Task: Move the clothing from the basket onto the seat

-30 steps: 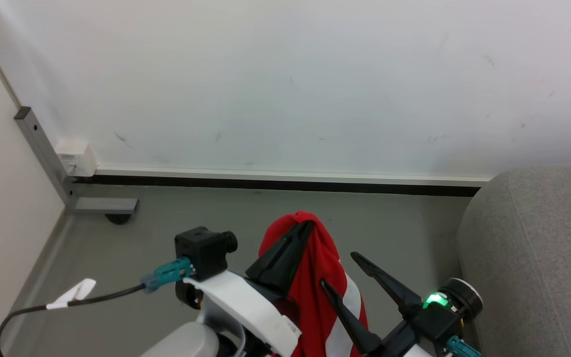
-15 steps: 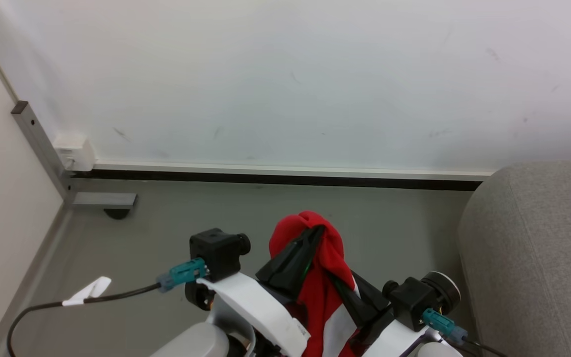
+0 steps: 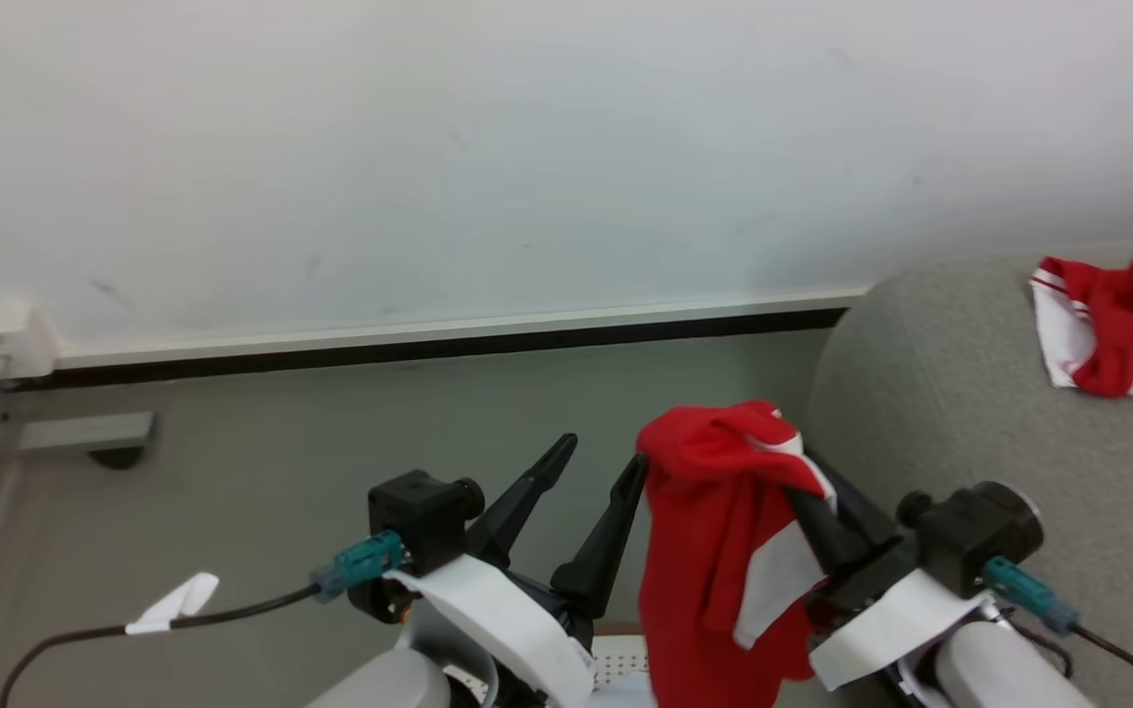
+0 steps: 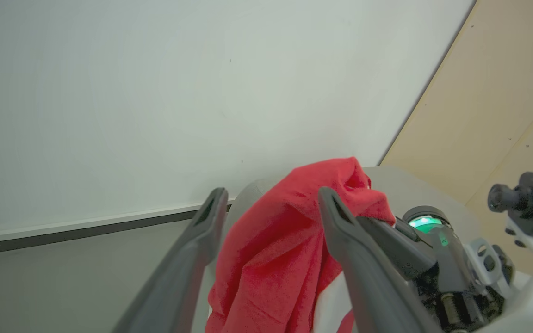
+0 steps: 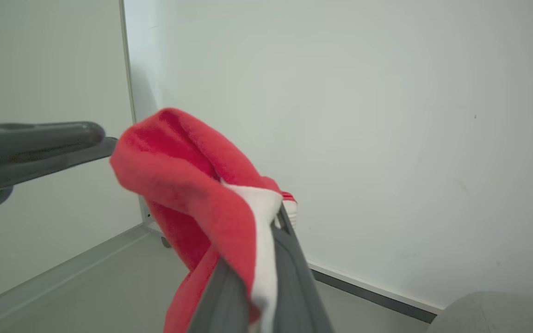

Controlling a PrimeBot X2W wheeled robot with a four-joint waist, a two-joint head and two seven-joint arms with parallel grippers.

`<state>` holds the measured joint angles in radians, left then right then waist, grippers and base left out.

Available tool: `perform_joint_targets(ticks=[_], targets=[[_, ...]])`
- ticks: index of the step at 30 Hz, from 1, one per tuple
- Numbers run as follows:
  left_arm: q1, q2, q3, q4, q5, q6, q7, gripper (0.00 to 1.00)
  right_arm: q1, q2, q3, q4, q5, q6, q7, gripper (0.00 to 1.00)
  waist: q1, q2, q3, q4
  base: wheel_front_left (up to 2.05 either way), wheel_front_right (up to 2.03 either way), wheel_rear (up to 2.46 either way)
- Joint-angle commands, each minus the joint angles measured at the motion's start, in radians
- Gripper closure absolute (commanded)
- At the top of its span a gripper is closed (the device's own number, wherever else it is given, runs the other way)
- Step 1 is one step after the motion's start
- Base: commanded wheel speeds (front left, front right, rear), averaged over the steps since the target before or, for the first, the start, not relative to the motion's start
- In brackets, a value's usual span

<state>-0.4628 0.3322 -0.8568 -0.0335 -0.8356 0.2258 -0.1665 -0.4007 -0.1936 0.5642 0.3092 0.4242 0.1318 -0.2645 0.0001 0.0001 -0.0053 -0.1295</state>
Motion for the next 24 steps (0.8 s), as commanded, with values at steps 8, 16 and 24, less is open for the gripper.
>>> perform_joint_targets(ticks=[8,16,24], targets=[[0.014,-0.025,-0.015,0.045,0.023,-0.018,-0.043,0.00,0.020,-0.092,-0.097,-0.109,0.024,-0.002,0.016,1.00,-0.0001,-0.0001,0.031,-0.164,0.00,0.00,0.00],[0.010,-0.049,-0.042,0.083,0.058,-0.039,-0.068,0.00,0.059,-0.168,-0.220,-0.244,0.055,-0.002,0.069,1.00,-0.0001,-0.0001,0.042,-0.240,0.00,0.00,0.00],[-0.042,-0.075,-0.066,0.109,0.082,-0.053,-0.064,0.00,0.070,-0.199,-0.357,-0.321,0.084,-0.002,0.124,1.00,-0.0001,-0.0001,0.086,-0.241,0.00,0.00,0.00]])
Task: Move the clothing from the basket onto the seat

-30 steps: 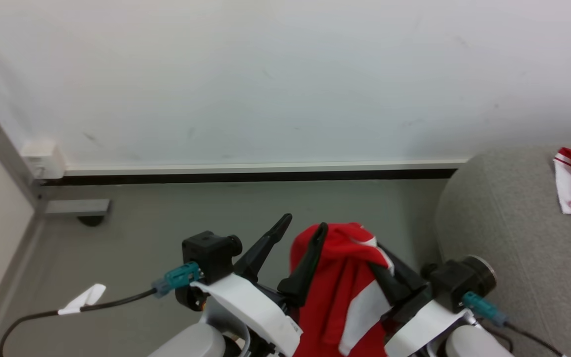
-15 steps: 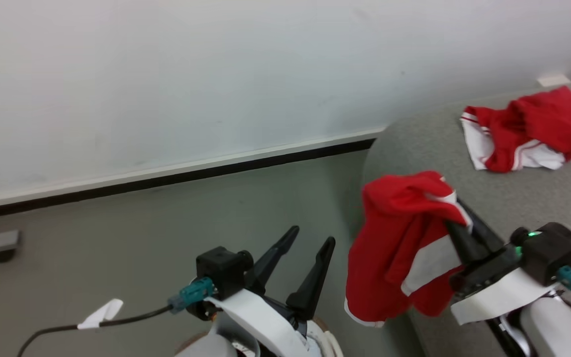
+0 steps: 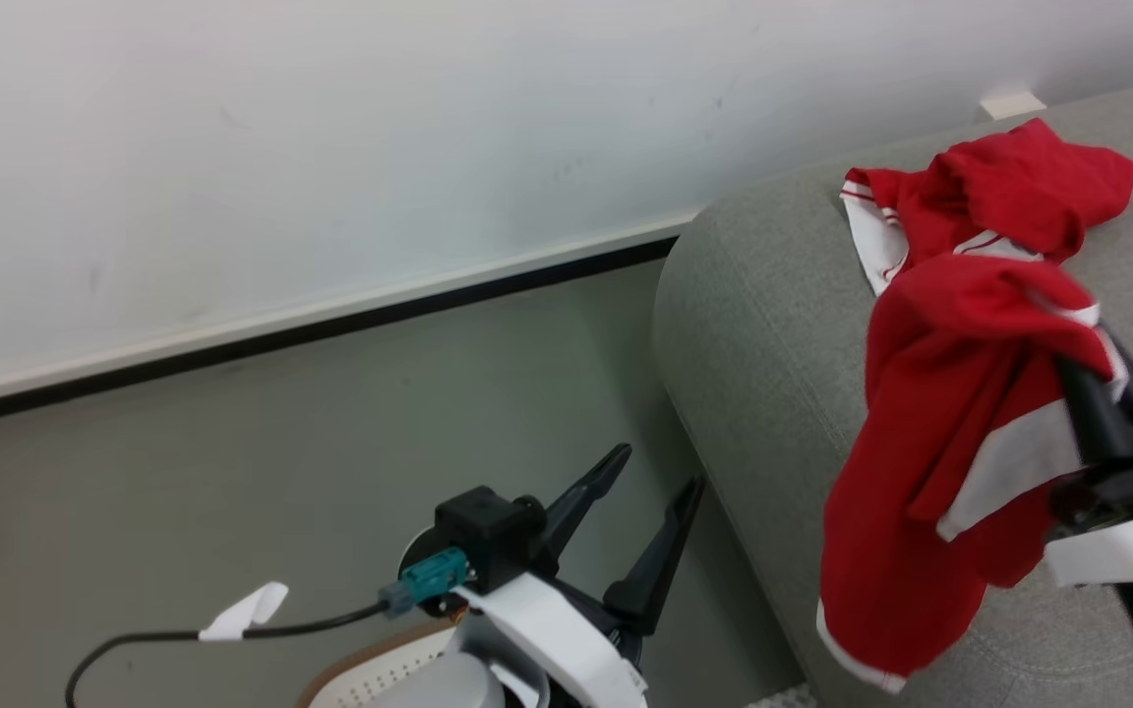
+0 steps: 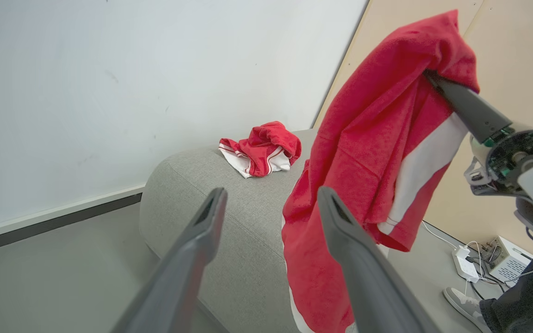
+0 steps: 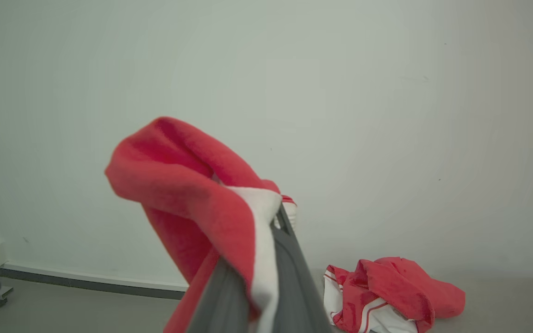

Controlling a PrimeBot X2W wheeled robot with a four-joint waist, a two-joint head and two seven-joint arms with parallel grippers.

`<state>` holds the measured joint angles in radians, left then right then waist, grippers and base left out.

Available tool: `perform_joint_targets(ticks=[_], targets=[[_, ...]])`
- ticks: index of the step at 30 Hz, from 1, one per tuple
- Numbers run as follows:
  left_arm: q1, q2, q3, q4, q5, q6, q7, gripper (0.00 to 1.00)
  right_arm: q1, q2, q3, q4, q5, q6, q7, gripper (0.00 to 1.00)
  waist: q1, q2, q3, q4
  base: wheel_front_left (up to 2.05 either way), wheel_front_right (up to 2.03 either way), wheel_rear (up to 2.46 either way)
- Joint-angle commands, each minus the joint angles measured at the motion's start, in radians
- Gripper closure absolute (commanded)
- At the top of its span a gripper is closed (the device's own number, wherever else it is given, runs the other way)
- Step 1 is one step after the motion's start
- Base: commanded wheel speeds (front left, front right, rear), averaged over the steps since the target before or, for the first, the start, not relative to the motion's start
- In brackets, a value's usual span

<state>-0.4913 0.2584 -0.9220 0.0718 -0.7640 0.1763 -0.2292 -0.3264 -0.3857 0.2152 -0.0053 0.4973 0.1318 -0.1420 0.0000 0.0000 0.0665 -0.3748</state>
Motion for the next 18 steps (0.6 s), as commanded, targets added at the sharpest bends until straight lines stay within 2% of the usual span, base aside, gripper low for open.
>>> perform_joint_targets(ticks=[1,8,13,18], targets=[[-0.025,-0.002,-0.003,0.005,0.016,-0.005,0.003,0.00,-0.016,-0.005,-0.029,-0.008,0.022,-0.002,0.009,1.00,0.0000,0.0000,0.030,0.008,0.00,0.00,0.00],[-0.136,-0.011,-0.020,0.021,0.065,-0.024,0.035,0.00,-0.184,-0.034,-0.221,0.082,0.013,-0.002,0.044,1.00,0.0000,0.0000,0.171,0.046,0.00,0.00,0.00],[-0.233,-0.013,-0.015,0.022,0.115,-0.027,0.046,0.00,-0.394,-0.030,-0.381,0.210,-0.020,-0.002,0.071,1.00,0.0000,0.0000,0.299,0.078,0.00,0.00,0.00],[-0.347,-0.019,-0.010,-0.006,0.158,-0.034,0.070,0.00,-0.647,-0.088,-0.536,0.364,-0.096,-0.002,0.115,1.00,0.0000,0.0000,0.444,0.121,0.00,0.00,0.00]])
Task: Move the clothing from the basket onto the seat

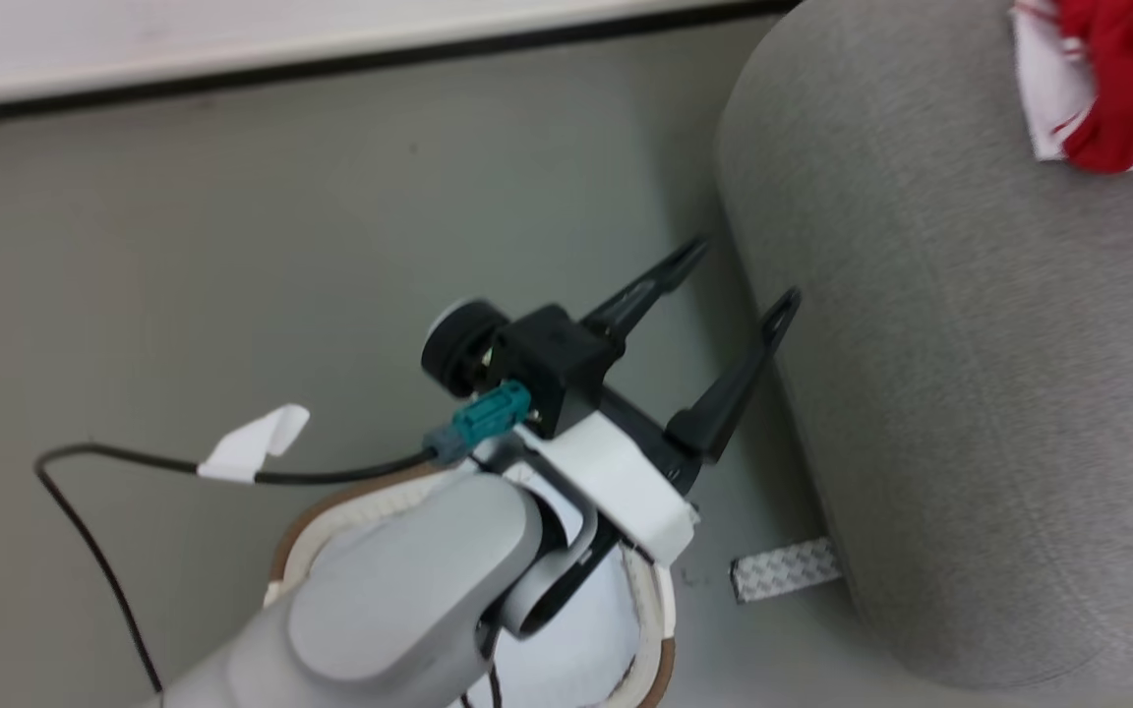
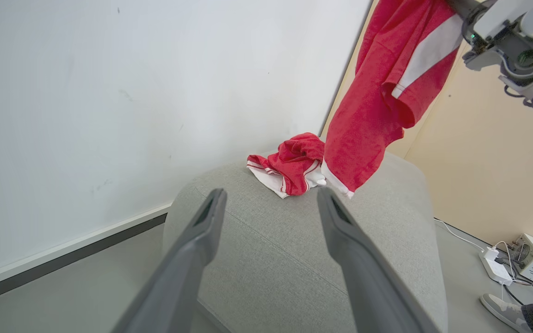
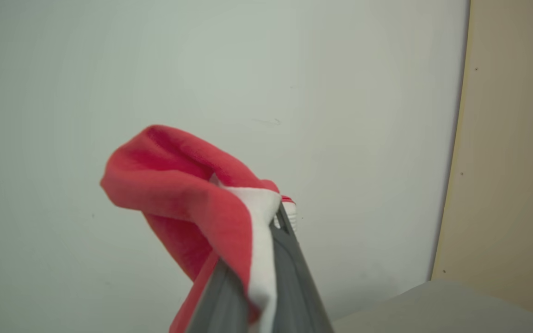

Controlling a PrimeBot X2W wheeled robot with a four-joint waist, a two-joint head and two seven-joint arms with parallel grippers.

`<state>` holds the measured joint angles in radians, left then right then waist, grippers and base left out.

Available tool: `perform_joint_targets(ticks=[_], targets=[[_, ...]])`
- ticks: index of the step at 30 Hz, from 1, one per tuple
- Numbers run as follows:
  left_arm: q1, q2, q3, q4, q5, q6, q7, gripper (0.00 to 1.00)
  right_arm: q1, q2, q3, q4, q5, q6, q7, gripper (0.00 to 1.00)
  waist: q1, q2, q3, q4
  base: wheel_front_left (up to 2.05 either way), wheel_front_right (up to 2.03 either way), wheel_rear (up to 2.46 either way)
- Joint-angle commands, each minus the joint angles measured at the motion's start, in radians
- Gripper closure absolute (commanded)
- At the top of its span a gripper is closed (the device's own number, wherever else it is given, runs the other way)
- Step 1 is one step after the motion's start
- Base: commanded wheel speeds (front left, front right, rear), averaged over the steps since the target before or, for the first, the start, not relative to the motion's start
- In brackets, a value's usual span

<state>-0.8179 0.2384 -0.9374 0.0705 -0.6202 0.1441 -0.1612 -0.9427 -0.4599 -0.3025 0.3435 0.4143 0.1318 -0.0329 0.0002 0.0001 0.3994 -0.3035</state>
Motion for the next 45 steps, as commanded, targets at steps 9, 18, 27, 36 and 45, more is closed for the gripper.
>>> perform_joint_targets(ticks=[9,18,27,36,45], targets=[[-0.154,-0.020,0.022,-0.034,0.062,0.001,0.015,0.00,-0.342,-0.144,-0.255,0.288,-0.299,-0.002,-0.023,1.00,-0.0002,-0.0001,0.308,0.137,0.00,0.00,0.00],[-0.129,-0.006,0.019,-0.047,0.068,0.027,0.014,0.00,-0.285,-0.064,-0.388,0.556,-0.450,-0.002,-0.177,1.00,-0.0002,-0.0001,0.352,0.158,0.00,0.00,0.00],[-0.106,0.022,0.032,-0.048,0.056,0.048,0.012,0.00,-0.238,-0.034,-0.466,0.671,-0.547,-0.002,-0.221,0.00,-0.0002,-0.0001,0.338,0.143,0.00,0.00,0.00],[-0.052,0.038,0.063,-0.035,-0.004,0.055,-0.006,0.00,-0.177,0.014,-0.376,0.658,-0.509,-0.002,-0.232,0.00,-0.0002,-0.0001,0.241,0.122,0.00,0.00,0.00],[0.063,0.089,0.107,0.011,-0.052,0.089,-0.050,0.00,0.111,0.068,-0.164,0.405,-0.381,-0.002,-0.232,0.00,-0.0002,-0.0001,0.057,0.130,0.00,0.00,0.00]])
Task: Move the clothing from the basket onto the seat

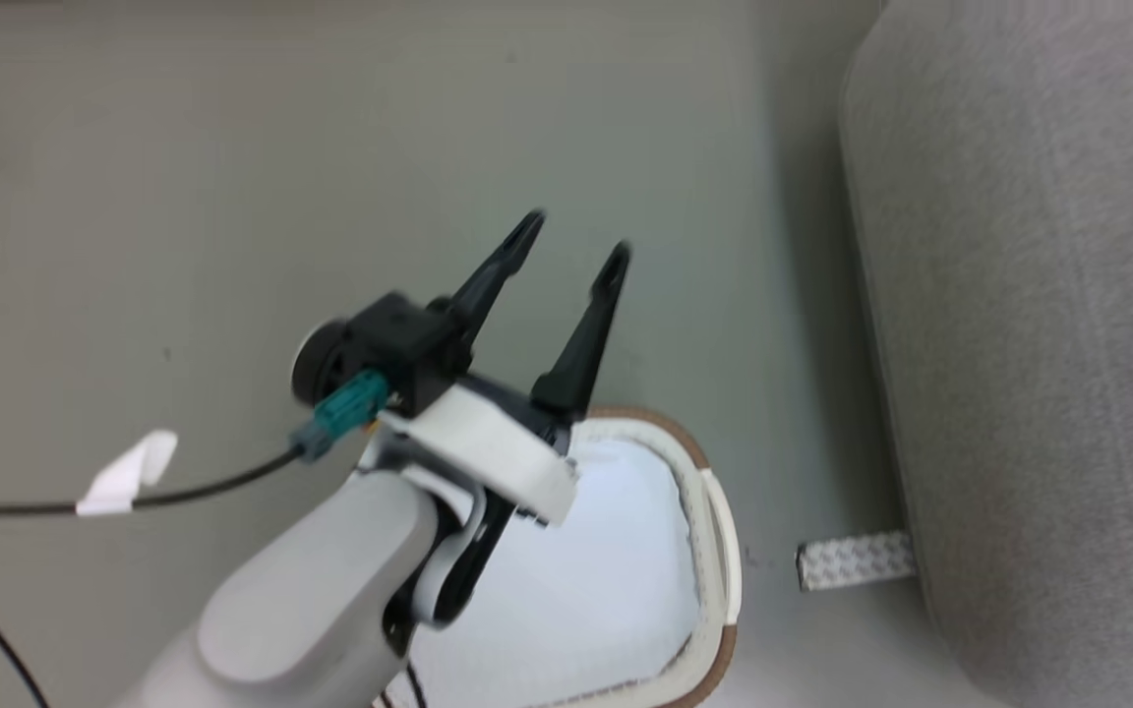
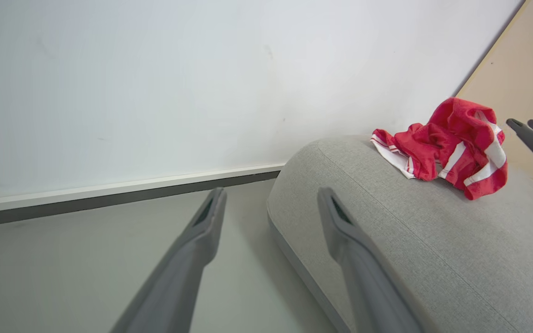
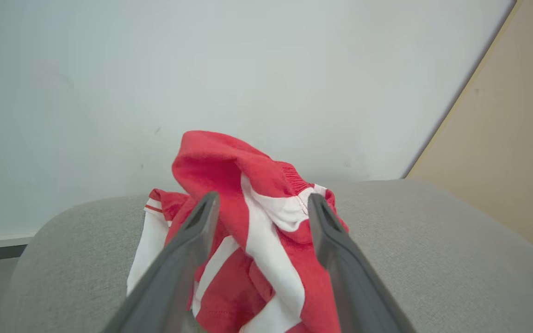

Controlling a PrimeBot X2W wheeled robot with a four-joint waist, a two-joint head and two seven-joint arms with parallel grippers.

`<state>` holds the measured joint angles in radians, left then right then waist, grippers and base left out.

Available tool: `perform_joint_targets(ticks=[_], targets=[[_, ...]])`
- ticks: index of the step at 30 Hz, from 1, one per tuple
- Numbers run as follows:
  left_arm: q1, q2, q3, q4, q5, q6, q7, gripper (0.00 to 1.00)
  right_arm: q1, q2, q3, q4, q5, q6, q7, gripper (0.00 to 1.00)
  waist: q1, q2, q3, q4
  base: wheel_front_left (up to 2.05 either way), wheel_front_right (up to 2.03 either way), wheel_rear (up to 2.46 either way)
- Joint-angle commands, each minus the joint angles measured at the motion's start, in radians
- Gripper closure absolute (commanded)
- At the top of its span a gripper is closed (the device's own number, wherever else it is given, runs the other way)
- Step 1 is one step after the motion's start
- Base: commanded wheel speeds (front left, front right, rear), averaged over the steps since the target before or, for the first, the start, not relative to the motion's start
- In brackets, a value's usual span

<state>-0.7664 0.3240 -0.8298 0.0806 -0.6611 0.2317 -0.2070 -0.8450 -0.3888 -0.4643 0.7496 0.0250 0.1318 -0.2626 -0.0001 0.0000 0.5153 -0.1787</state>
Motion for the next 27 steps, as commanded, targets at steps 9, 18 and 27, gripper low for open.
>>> perform_joint_targets(ticks=[9,18,27], targets=[[0.245,0.045,0.069,0.043,-0.080,0.063,-0.048,0.00,0.350,0.075,0.201,-0.300,0.089,-0.002,-0.001,0.00,0.0001,0.0000,-0.280,0.033,0.00,0.00,0.00],[0.482,0.044,0.168,0.062,-0.043,0.080,-0.057,0.00,0.638,0.144,0.315,-0.516,0.102,-0.002,-0.001,0.00,0.0001,0.0000,-0.457,0.091,0.00,0.00,0.00],[0.665,0.013,0.317,0.088,0.077,0.008,-0.057,0.00,0.827,0.236,0.354,-0.617,0.079,-0.002,-0.001,0.00,0.0001,0.0000,-0.537,0.128,0.00,0.00,0.00]])
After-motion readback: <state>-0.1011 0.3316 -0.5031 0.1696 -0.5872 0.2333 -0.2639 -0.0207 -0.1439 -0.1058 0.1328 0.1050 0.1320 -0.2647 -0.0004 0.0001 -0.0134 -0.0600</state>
